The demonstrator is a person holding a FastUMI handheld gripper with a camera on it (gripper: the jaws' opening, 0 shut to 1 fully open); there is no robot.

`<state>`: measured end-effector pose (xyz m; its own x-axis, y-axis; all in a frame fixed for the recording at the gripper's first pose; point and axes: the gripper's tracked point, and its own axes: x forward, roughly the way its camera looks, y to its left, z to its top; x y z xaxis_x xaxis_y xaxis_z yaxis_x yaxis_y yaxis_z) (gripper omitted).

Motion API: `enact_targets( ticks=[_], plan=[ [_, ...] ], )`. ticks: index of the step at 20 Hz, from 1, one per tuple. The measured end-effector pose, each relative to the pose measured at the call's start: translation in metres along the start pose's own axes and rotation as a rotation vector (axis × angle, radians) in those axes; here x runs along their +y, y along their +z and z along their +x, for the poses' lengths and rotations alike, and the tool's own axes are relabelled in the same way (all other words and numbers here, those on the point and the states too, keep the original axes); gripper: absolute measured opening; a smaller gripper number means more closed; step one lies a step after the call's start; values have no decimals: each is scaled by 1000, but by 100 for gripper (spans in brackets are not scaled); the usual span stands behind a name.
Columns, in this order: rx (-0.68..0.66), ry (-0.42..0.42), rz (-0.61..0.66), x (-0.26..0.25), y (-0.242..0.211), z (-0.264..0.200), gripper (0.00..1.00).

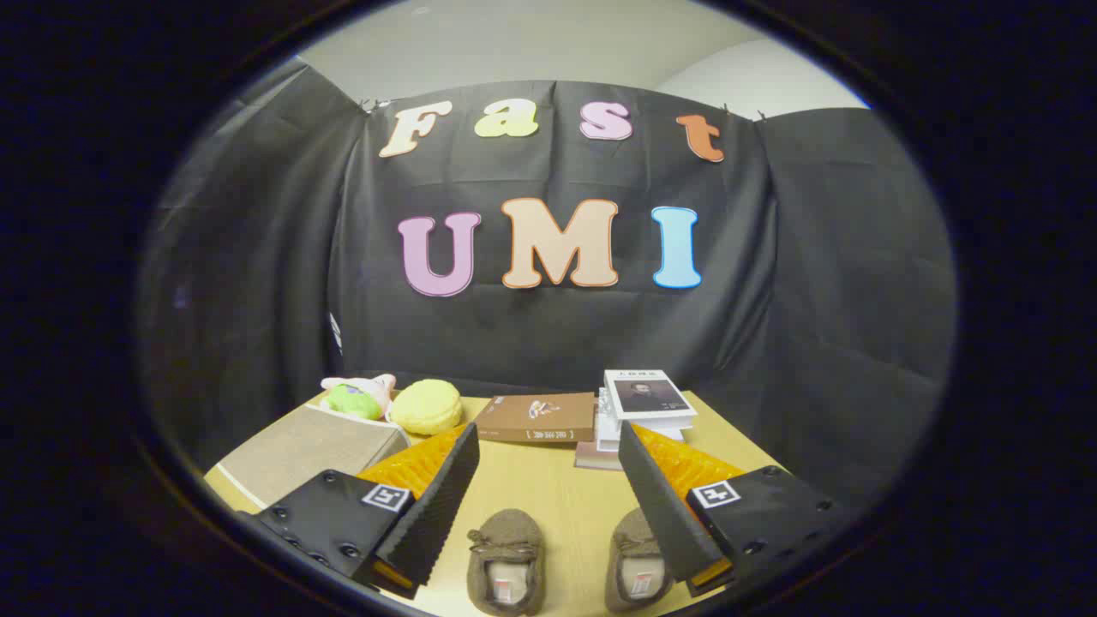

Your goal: Open the storage box then place both shoes into the box .Put the left shoe in first, then the right shoe, with the right side of both shoes facing outward in a uniform manner.

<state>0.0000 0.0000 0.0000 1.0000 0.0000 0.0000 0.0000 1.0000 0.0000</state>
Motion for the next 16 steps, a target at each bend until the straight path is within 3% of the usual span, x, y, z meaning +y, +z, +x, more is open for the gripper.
enact_targets(
  ticks=[12, 16],
  plan=[
    [-14, -4, 40, 9, 3, -6, 100],
    [-37, 28, 118, 21, 5, -9, 100]
  ],
)
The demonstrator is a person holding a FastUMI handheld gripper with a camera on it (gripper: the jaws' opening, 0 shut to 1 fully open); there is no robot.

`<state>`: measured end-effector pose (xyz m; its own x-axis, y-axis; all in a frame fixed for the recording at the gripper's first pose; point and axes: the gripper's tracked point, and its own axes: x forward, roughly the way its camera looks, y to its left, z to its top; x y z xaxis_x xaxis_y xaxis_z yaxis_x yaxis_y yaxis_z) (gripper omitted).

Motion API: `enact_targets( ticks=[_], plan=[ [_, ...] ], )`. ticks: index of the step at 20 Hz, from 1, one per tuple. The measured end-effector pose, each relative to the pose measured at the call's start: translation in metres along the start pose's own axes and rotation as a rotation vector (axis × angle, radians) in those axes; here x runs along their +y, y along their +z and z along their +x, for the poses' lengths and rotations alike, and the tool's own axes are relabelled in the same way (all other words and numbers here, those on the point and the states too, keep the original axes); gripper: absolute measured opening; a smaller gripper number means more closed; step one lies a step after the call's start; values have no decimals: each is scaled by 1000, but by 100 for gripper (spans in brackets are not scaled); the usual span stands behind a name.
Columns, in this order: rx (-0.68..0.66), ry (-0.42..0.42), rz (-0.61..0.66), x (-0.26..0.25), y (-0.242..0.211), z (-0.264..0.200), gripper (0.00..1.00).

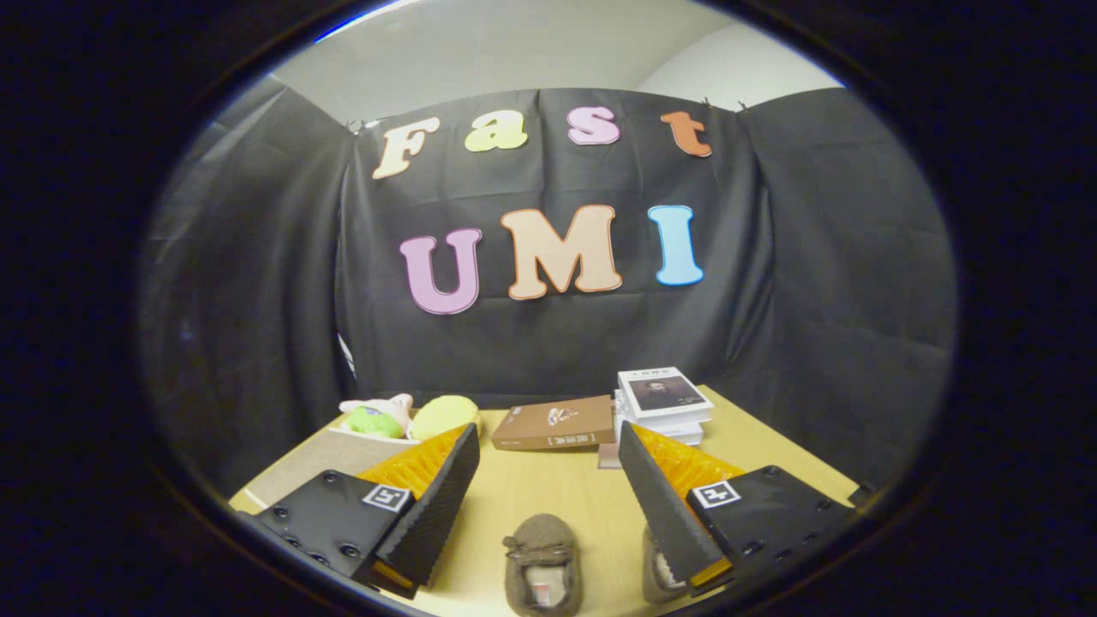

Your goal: Open the storage box then place both shoes into the box .Put the left shoe in first, then the right shoe, with the right side of both shoes facing outward in a uniform manner.

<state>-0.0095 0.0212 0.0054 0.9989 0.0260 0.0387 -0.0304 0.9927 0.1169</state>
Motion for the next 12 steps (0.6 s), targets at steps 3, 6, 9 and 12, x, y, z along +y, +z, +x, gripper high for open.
enact_targets(
  ticks=[3, 6, 9, 12],
  plan=[
    [-11, 50, 109, 18, -5, -2, 100],
    [-27, 105, 280, 41, -13, -3, 100],
    [-53, 155, 484, 63, -19, -9, 99],
    [-28, 194, 662, 88, -42, -16, 99]
  ],
)
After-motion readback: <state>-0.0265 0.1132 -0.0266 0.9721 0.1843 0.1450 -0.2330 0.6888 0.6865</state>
